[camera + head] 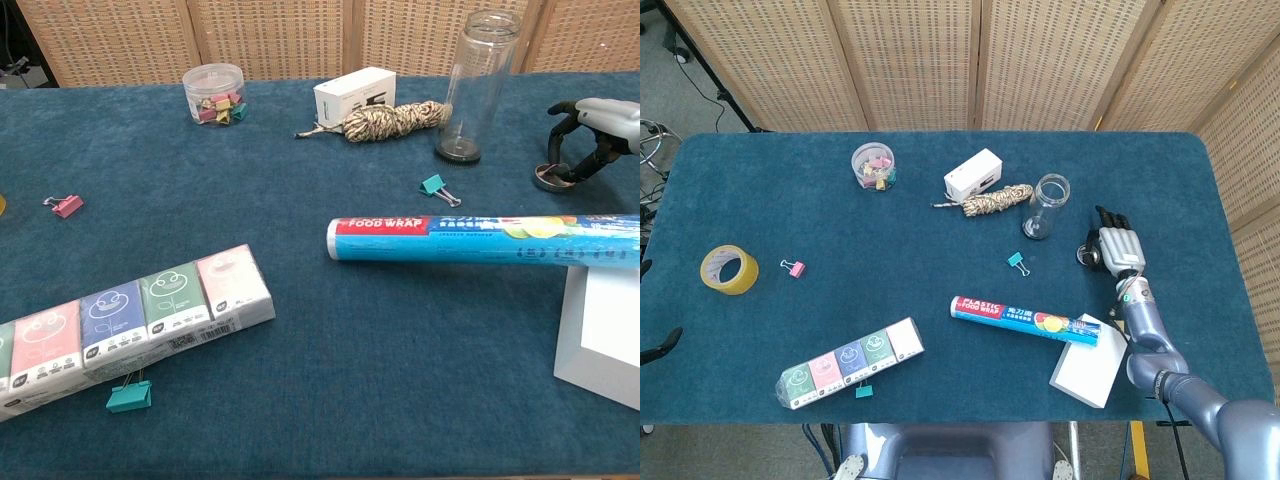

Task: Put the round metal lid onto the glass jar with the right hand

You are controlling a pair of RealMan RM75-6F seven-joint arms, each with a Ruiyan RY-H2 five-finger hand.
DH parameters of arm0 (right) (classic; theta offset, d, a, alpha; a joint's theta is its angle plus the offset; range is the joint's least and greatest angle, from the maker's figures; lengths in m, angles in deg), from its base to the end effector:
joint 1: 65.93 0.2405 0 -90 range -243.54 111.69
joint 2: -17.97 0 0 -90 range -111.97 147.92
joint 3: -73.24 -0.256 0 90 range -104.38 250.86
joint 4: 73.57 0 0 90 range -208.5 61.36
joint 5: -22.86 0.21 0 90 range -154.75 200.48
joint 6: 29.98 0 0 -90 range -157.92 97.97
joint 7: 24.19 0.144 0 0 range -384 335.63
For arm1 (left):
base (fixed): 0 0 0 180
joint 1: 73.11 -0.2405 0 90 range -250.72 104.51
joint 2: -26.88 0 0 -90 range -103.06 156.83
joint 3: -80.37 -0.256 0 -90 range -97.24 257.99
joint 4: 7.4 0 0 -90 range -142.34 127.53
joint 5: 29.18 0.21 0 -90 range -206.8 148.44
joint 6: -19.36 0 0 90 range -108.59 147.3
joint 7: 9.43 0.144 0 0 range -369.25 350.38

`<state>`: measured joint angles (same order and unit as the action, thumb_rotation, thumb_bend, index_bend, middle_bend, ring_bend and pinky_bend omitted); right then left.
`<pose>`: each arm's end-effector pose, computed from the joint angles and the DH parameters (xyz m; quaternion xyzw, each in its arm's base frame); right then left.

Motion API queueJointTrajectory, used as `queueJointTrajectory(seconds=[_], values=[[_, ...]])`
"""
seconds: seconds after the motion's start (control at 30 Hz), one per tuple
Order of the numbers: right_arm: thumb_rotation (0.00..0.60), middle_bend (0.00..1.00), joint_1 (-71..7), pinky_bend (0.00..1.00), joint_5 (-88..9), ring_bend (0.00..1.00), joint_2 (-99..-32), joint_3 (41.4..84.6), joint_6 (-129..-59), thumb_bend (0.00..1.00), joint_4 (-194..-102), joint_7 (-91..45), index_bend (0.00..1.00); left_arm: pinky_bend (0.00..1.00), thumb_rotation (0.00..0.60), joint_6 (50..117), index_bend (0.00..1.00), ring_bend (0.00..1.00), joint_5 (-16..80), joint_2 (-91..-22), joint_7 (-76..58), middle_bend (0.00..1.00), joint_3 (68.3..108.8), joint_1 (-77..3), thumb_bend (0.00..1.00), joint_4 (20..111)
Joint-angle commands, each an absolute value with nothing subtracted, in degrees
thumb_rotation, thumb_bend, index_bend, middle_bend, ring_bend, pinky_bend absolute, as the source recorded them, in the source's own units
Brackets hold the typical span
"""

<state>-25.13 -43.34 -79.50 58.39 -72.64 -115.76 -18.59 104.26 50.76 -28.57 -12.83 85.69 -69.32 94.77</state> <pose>-0.2855 -0.4224 0.0207 0.6287 -0.4614 0.3199 0.5381 -0.2995 0.1815 0.2008 -0.5384 -0.4248 -0.4053 0.6045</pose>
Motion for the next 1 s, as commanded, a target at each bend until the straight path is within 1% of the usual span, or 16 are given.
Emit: queueJointTrajectory(seconds=[0.03,0.4,0.67,0.83,1.0], values=[[0.6,0.0,-25.5,0.0,-43.4,0.0,-78.7,58.2,-73.4,0.48,-117.0,-18.3,0.64,0.0,0.6,104.3,0.0,0.0,50.8,-28.5,-13.1,0.0,85.7,-69.4,0.23,94.8],[0.6,0.0,-27.4,0.0,-43.2,0.0,-72.9,57.4,-77.6,0.49,-125.7,-21.0,0.64,0.0,0.6,104.1,0.0,0.0,51.6,-28.0,-14.1,0.0,85.3,-69.4,0.24,94.8],[0.6,0.0,-28.6,0.0,-41.3,0.0,-65.5,55.2,-81.6,0.49,-136.3,-26.2,0.65,0.0,0.6,104.3,0.0,0.0,51.9,-27.7,-14.9,0.0,85.2,-69.5,0.24,95.0],[0.6,0.0,-28.2,0.0,-39.8,0.0,-60.3,54.1,-82.4,0.51,-142.9,-31.4,0.65,0.0,0.6,105.1,0.0,0.0,51.9,-27.6,-14.8,0.0,85.2,-70.0,0.24,95.2],[0.6,0.0,-26.7,0.0,-37.0,0.0,-55.3,52.0,-83.1,0.51,-149.1,-37.0,0.65,0.0,0.6,105.1,0.0,0.0,52.1,-27.2,-15.5,0.0,85.0,-70.1,0.23,95.3]])
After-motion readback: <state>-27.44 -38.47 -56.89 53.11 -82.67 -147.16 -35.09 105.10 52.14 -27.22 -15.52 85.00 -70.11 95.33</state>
